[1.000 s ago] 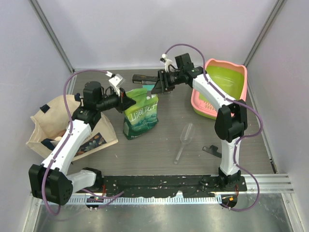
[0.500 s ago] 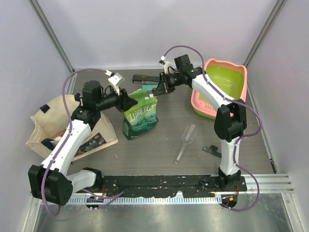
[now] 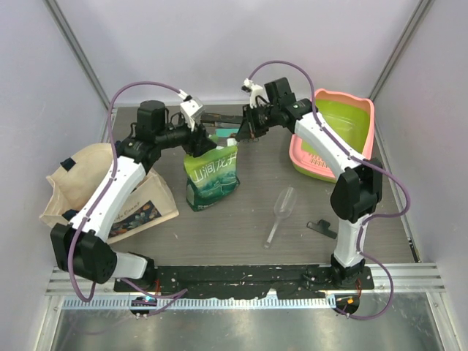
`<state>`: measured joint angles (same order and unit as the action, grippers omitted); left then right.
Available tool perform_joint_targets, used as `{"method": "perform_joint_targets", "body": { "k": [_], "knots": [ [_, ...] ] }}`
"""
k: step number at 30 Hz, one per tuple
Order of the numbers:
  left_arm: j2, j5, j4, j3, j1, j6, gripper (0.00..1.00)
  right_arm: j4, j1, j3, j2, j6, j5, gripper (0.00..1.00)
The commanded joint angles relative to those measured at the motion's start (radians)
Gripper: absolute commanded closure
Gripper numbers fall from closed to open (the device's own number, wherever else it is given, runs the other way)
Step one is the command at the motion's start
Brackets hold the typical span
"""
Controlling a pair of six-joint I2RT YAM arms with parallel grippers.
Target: Fill the litter box with clean litter
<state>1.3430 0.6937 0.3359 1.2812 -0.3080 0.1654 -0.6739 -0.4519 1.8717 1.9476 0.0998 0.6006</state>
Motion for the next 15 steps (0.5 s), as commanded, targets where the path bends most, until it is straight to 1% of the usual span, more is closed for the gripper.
{"method": "perform_joint_targets", "body": {
  "k": [1, 3, 4, 6, 7, 9, 10, 12, 13, 15],
  "knots": [
    [0.038, -0.055, 0.155, 0.087, -0.023, 0.101, 0.51, 0.072, 0.021, 0.007, -0.108, -0.014, -0.108, 0.98],
    [0.059, -0.077, 0.195, 0.122, -0.039, 0.131, 0.56, 0.082, 0.019, 0.010, -0.122, -0.003, -0.131, 0.99],
    [0.065, -0.097, 0.231, 0.135, -0.043, 0.152, 0.63, 0.085, 0.021, 0.009, -0.125, -0.002, -0.139, 0.99],
    [0.076, -0.111, 0.256, 0.173, -0.049, 0.164, 0.70, 0.086, 0.019, 0.009, -0.128, -0.002, -0.153, 0.99],
    [0.090, -0.117, 0.279, 0.185, -0.049, 0.174, 0.80, 0.086, 0.019, 0.006, -0.134, -0.003, -0.156, 0.99],
    [0.103, -0.123, 0.298, 0.219, -0.049, 0.183, 0.89, 0.086, 0.021, -0.003, -0.139, -0.003, -0.157, 0.99],
    [0.116, -0.123, 0.320, 0.230, -0.051, 0.189, 0.99, 0.086, 0.021, -0.005, -0.139, 0.000, -0.159, 0.99],
    [0.122, -0.128, 0.334, 0.256, -0.049, 0.194, 1.00, 0.099, 0.021, -0.006, -0.136, 0.015, -0.127, 0.99],
    [0.119, -0.126, 0.333, 0.260, -0.051, 0.192, 1.00, 0.102, 0.021, 0.003, -0.130, 0.023, -0.096, 0.92],
    [0.107, -0.126, 0.315, 0.264, -0.051, 0.177, 1.00, 0.093, 0.019, 0.053, -0.082, 0.034, -0.023, 0.71]
  ]
}}
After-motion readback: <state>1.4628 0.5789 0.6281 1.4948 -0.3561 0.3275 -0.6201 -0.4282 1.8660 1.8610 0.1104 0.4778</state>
